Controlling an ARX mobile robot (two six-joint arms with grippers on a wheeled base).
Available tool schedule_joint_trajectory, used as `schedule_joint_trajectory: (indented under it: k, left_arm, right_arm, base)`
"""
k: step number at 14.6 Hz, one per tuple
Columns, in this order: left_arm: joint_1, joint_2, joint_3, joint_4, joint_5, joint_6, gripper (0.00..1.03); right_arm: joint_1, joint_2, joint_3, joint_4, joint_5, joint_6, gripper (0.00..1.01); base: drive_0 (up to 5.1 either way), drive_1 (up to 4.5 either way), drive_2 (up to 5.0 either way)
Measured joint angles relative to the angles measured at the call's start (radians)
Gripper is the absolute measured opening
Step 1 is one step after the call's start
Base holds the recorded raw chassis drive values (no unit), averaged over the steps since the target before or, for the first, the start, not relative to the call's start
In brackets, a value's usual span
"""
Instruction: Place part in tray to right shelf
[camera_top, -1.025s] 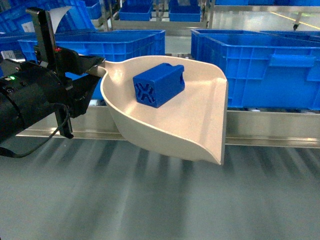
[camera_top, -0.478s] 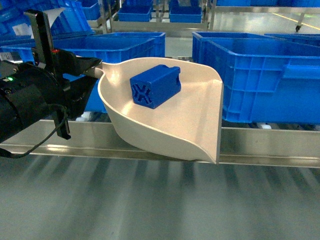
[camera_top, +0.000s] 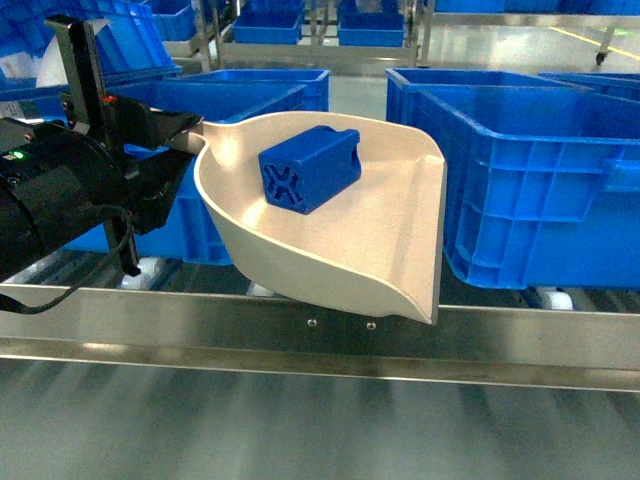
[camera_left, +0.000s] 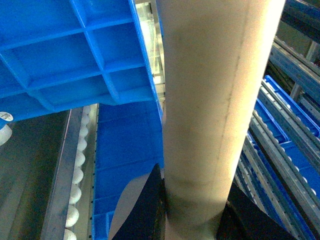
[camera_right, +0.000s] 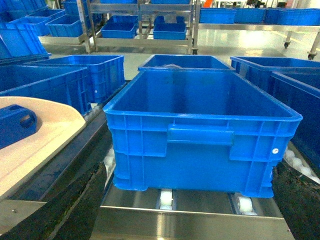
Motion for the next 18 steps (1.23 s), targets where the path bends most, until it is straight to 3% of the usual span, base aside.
schedule_joint_trajectory:
  k: [18]
  left_arm:
    - [0.0,0.0,0.0,0.0,0.0,0.0,0.17]
  right_arm:
    - [0.0,0.0,0.0,0.0,0.0,0.0,0.98]
  base:
    - [0.0,0.0,0.0]
